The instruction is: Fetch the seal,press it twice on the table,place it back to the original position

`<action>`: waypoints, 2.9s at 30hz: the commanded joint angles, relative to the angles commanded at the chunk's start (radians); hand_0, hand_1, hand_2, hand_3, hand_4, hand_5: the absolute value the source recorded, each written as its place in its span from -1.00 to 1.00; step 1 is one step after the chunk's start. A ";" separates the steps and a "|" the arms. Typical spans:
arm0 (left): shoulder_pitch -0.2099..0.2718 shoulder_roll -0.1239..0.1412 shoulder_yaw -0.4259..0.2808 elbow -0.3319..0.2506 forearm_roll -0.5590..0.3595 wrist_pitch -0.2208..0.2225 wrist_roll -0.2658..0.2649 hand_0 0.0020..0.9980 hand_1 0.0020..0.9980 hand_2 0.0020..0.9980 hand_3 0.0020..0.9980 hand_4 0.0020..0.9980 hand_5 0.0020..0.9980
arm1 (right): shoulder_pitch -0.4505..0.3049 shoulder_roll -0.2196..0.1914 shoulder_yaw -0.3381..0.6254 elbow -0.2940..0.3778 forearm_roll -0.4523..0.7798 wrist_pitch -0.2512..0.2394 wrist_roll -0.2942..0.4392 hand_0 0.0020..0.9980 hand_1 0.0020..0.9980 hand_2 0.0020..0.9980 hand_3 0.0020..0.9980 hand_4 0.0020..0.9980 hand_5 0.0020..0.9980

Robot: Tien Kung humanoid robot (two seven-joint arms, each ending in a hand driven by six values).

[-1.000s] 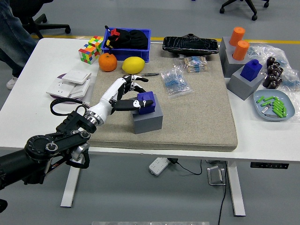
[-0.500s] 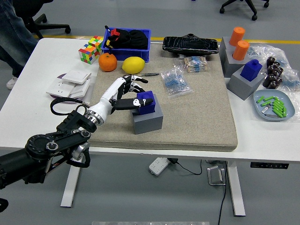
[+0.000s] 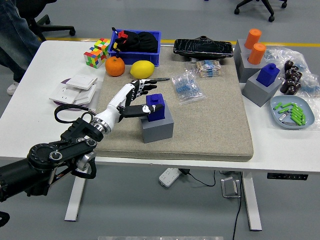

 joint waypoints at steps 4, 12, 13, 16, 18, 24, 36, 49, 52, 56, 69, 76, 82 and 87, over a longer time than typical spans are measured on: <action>-0.001 0.000 -0.002 0.003 -0.003 -0.003 0.000 0.86 0.92 0.76 0.69 0.91 -0.40 | 0.001 0.000 0.002 0.000 0.000 0.000 0.000 0.44 0.35 0.28 0.22 0.42 0.01; 0.003 0.004 -0.041 0.006 0.002 -0.036 -0.010 0.97 1.00 0.94 0.87 0.97 -0.10 | 0.000 0.001 0.009 0.000 -0.001 0.000 0.000 0.44 0.35 0.28 0.22 0.42 0.01; 0.003 0.007 -0.050 0.007 0.007 -0.042 -0.010 1.00 1.00 1.00 1.00 1.00 0.25 | 0.000 0.001 0.009 0.000 -0.001 0.000 0.000 0.44 0.34 0.28 0.22 0.42 0.01; 0.005 0.020 -0.087 0.005 0.034 -0.057 -0.010 1.00 1.00 1.00 1.00 1.00 0.25 | 0.000 0.002 0.010 0.000 -0.001 0.000 0.001 0.44 0.34 0.28 0.22 0.42 0.01; 0.005 0.031 -0.108 0.001 0.038 -0.060 -0.018 1.00 1.00 1.00 1.00 1.00 0.25 | 0.000 0.003 0.011 0.000 -0.002 0.001 0.001 0.44 0.34 0.28 0.22 0.42 0.01; 0.004 0.093 -0.161 0.030 -0.017 0.006 -0.095 1.00 1.00 1.00 1.00 1.00 0.55 | 0.000 0.003 0.017 0.001 -0.005 -0.001 0.001 0.43 0.34 0.28 0.22 0.42 0.01; -0.050 0.189 -0.019 0.346 -0.108 0.021 -0.049 0.93 0.98 0.95 0.85 0.82 0.24 | 0.001 0.001 0.033 0.000 -0.010 -0.003 0.002 0.43 0.34 0.27 0.22 0.42 0.01; -0.055 0.199 0.121 0.557 -0.249 -0.018 0.039 0.91 0.97 0.93 0.83 0.76 0.22 | -0.004 0.006 0.048 0.000 -0.015 -0.003 0.001 0.44 0.34 0.27 0.22 0.42 0.01; -0.057 0.199 0.126 0.564 -0.255 -0.020 0.046 0.91 0.97 0.93 0.83 0.76 0.22 | -0.006 0.006 0.049 0.001 -0.015 -0.003 -0.001 0.44 0.34 0.27 0.22 0.42 0.01; -0.057 0.202 0.119 0.562 -0.249 -0.020 0.050 0.91 0.97 0.94 0.83 0.74 0.20 | -0.005 0.006 0.050 0.001 -0.017 -0.002 -0.002 0.43 0.34 0.27 0.22 0.42 0.01; -0.052 0.212 0.133 0.573 -0.258 -0.022 0.056 0.91 0.97 0.94 0.84 0.71 0.22 | 0.001 0.004 0.043 0.001 -0.016 -0.002 -0.006 0.44 0.34 0.27 0.22 0.42 0.00; -0.051 0.214 0.142 0.573 -0.262 -0.023 0.058 0.91 0.97 0.94 0.84 0.70 0.22 | 0.004 0.002 0.038 0.002 -0.014 -0.003 -0.006 0.44 0.34 0.27 0.22 0.42 0.00; -0.052 0.214 0.143 0.572 -0.260 -0.022 0.060 0.91 0.97 0.94 0.84 0.70 0.22 | 0.004 -0.001 0.031 0.001 -0.012 -0.003 -0.008 0.44 0.34 0.27 0.21 0.42 0.00; -0.055 0.211 0.146 0.571 -0.259 -0.021 0.060 0.91 0.97 0.93 0.84 0.70 0.23 | 0.005 -0.004 0.030 0.002 -0.010 -0.004 -0.009 0.44 0.35 0.27 0.22 0.42 0.00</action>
